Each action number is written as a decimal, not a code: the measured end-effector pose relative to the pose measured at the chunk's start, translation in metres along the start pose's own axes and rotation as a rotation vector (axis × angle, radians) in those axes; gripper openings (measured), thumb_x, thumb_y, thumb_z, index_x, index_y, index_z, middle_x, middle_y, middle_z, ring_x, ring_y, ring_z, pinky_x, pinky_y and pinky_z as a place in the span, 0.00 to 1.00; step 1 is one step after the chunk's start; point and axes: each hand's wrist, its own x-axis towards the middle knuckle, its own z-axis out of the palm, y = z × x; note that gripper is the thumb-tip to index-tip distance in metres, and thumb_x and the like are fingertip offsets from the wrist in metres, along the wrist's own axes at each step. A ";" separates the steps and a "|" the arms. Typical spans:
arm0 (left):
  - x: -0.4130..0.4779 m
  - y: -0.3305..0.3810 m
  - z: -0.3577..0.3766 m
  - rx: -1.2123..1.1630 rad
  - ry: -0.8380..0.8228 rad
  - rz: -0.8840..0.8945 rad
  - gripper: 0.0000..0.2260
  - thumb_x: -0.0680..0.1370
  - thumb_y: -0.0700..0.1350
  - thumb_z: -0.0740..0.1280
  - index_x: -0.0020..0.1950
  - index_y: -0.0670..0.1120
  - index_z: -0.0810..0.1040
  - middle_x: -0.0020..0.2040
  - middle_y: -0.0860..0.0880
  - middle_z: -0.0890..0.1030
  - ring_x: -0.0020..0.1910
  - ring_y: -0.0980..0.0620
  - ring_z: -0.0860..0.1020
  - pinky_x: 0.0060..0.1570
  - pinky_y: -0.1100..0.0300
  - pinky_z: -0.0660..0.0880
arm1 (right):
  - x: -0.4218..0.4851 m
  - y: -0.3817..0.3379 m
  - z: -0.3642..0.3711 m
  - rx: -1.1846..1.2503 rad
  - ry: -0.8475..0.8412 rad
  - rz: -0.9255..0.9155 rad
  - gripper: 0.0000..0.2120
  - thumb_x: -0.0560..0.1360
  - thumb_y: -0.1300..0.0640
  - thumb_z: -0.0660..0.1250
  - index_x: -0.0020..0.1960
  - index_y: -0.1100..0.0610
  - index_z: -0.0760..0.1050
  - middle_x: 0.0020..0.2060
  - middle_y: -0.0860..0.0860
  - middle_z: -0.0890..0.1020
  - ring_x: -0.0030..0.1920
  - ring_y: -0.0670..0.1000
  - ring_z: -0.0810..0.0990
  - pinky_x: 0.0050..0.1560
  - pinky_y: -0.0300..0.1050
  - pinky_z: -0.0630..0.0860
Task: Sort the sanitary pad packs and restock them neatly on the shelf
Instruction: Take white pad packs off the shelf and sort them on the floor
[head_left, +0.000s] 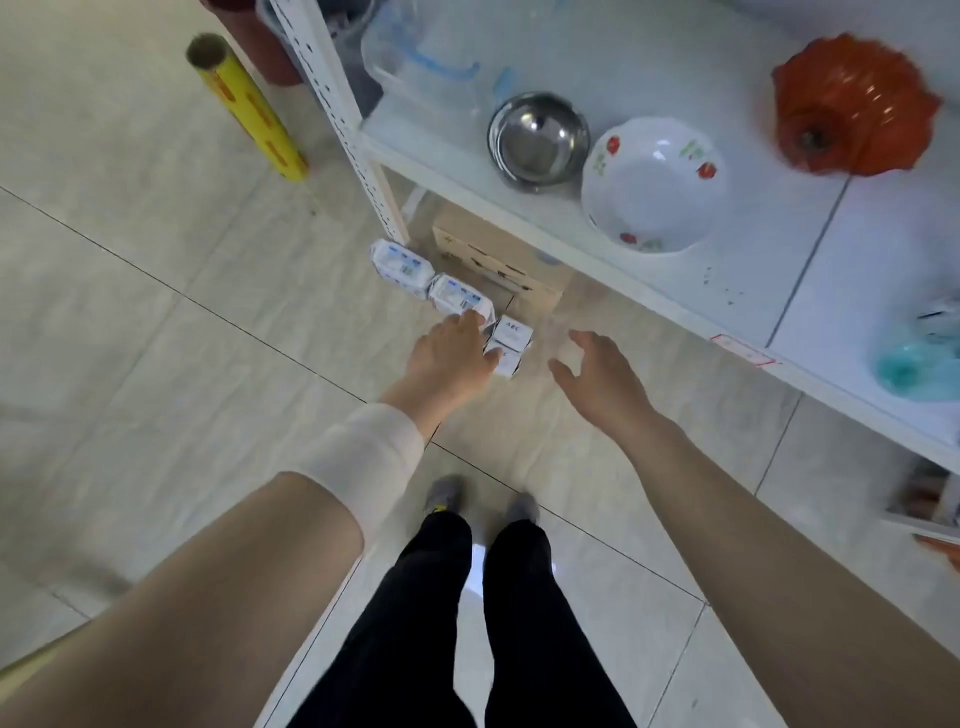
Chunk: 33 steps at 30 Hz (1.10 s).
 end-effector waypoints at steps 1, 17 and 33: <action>-0.011 0.008 -0.019 0.007 0.009 0.000 0.22 0.79 0.51 0.59 0.70 0.43 0.63 0.68 0.43 0.69 0.66 0.44 0.68 0.62 0.51 0.66 | -0.013 -0.011 -0.016 -0.022 0.012 -0.016 0.23 0.78 0.51 0.60 0.70 0.60 0.62 0.64 0.59 0.69 0.63 0.59 0.70 0.62 0.52 0.68; -0.072 0.051 -0.293 -0.037 0.347 0.436 0.18 0.79 0.52 0.59 0.68 0.49 0.67 0.66 0.52 0.73 0.62 0.52 0.73 0.58 0.56 0.69 | -0.091 -0.193 -0.171 -0.077 0.430 -0.202 0.20 0.78 0.49 0.61 0.68 0.54 0.68 0.66 0.52 0.70 0.66 0.51 0.68 0.61 0.44 0.67; 0.030 0.116 -0.450 -0.283 0.614 0.503 0.16 0.78 0.50 0.61 0.64 0.47 0.71 0.63 0.48 0.76 0.60 0.47 0.75 0.61 0.51 0.70 | -0.022 -0.260 -0.372 0.240 0.885 -0.099 0.26 0.76 0.44 0.62 0.68 0.58 0.67 0.64 0.53 0.74 0.64 0.53 0.72 0.54 0.41 0.66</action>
